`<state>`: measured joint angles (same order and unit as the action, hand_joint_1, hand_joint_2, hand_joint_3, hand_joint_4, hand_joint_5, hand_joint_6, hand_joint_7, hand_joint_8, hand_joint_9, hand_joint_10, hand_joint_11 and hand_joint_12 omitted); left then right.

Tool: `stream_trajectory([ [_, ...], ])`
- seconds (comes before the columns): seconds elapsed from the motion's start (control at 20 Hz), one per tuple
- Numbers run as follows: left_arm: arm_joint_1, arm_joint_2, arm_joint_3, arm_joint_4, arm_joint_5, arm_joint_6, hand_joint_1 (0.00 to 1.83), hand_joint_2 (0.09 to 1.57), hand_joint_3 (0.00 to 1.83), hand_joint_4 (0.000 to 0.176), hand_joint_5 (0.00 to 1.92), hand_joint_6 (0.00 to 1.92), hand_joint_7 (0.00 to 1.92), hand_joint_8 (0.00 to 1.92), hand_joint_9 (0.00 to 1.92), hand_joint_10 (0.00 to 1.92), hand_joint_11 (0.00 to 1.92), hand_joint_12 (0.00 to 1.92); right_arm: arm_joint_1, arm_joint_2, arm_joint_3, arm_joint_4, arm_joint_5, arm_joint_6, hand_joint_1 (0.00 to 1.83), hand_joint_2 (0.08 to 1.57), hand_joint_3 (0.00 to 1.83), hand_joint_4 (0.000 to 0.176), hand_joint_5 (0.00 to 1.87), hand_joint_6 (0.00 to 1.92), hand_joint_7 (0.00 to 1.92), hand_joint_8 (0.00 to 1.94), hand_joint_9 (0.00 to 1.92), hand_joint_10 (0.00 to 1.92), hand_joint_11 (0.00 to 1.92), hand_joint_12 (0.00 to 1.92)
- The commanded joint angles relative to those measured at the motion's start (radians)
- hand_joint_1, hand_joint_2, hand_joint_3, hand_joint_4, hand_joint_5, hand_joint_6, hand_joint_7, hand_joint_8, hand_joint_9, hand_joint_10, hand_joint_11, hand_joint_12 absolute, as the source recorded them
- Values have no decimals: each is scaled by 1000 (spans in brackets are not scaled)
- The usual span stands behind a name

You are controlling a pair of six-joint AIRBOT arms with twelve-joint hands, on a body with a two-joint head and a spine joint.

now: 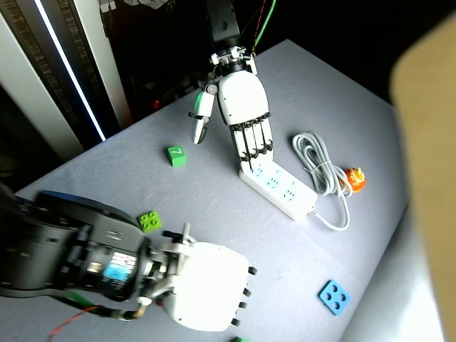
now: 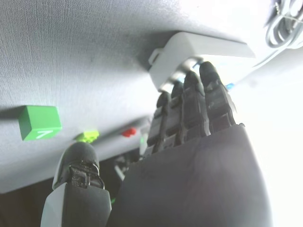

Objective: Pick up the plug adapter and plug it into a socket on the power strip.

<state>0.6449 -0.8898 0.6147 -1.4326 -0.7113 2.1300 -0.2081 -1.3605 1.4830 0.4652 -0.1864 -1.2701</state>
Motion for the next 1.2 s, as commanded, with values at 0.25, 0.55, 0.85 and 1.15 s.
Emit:
stream_trajectory([
  [0.25,-5,-5,8,8,-15,-5,0,1164,0,0,20,0,97,1,108,1,0,300,142,40,-41,-70,-17,1,1393,1050,0,0,1009,868,1162,682,1072,905,889,833],
  [0.55,-2,-5,10,8,-9,-5,0,1160,0,0,40,2,108,1,118,1,0,338,291,12,-18,-409,-277,400,1390,1058,0,0,988,921,1147,703,1049,926,889,822],
  [0.85,6,-5,10,8,-7,-4,0,1160,0,0,35,1,101,0,110,0,0,325,323,3,-40,-726,-387,750,1388,1068,0,0,948,969,1115,753,1045,957,869,894],
  [1.15,11,-5,8,8,-2,-4,0,1164,1,0,49,4,111,3,116,3,0,341,282,-3,-63,-891,-331,789,1388,1067,0,0,950,978,1127,721,1049,943,880,858],
])
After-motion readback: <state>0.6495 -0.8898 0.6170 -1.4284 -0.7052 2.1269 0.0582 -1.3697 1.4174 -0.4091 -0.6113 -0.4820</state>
